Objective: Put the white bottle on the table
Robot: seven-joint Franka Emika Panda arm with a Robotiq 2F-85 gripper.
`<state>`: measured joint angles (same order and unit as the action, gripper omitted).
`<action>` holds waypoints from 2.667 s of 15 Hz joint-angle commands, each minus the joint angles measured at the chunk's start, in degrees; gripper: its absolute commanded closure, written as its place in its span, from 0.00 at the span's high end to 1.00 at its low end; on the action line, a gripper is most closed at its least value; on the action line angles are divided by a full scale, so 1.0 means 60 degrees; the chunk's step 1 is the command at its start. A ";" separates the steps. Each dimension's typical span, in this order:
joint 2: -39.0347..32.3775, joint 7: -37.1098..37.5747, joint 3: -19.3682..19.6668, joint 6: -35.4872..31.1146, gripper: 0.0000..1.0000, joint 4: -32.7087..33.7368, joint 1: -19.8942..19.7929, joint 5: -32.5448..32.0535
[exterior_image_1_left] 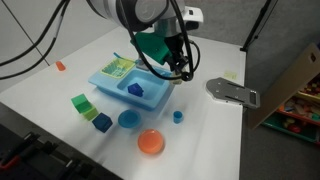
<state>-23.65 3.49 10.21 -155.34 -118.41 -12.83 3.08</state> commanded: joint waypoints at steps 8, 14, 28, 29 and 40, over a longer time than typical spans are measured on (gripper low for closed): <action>-0.0650 0.0638 0.0809 -0.0763 0.08 0.0437 0.0136 -0.0263; -0.1467 0.0882 0.1083 -0.2196 0.08 0.0461 0.0124 -0.0077; -0.3066 0.0851 0.0904 -0.3579 0.08 0.0763 -0.0476 0.0644; -0.3195 0.0849 0.0902 -0.3606 0.08 0.0830 -0.0545 0.0672; -0.4462 0.0931 0.0899 -0.4284 0.08 0.1309 -0.0787 0.0991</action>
<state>-48.35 8.46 15.94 -179.53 -112.33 -16.93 7.97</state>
